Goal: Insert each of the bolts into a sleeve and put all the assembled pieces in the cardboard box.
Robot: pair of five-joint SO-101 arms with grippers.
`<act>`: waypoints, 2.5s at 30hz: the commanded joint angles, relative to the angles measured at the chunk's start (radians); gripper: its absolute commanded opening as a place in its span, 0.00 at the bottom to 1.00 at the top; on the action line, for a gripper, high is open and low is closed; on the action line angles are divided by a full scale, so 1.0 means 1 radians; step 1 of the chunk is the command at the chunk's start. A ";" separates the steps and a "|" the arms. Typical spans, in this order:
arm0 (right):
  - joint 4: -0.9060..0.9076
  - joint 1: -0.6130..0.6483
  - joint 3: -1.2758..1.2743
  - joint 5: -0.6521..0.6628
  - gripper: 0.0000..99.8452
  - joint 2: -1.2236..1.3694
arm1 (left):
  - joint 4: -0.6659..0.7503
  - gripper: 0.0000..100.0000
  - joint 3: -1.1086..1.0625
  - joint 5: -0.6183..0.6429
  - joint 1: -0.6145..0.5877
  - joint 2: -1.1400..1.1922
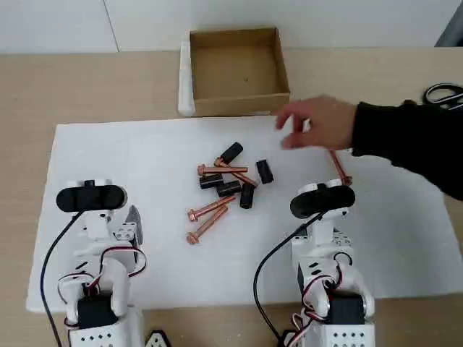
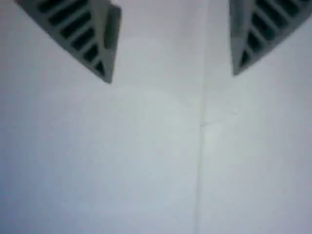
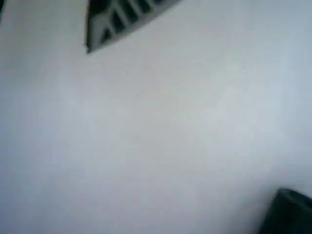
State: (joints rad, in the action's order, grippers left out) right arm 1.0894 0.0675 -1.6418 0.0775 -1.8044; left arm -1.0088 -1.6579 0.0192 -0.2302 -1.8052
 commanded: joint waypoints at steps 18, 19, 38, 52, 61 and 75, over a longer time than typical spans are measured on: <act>-0.016 0.002 0.005 0.003 0.12 -0.010 | 0.021 0.15 0.005 0.003 0.002 -0.014; -0.016 0.002 0.005 0.003 0.12 -0.010 | 0.021 0.15 0.005 0.003 0.002 -0.014; -0.016 0.002 0.005 0.003 0.12 -0.010 | 0.021 0.15 0.005 0.003 0.002 -0.014; -0.018 0.053 0.005 0.006 0.12 -0.010 | 0.021 0.15 0.005 0.003 0.002 -0.014; -0.018 0.088 0.005 0.008 0.12 -0.010 | 0.021 0.15 0.005 0.003 0.002 -0.014; -0.016 0.087 0.005 0.009 0.12 -0.010 | 0.021 0.15 0.005 0.003 0.002 -0.014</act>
State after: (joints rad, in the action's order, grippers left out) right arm 1.0894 0.1519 -1.6418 0.0775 -1.8044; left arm -1.0088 -1.6579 0.0192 -0.2302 -1.8052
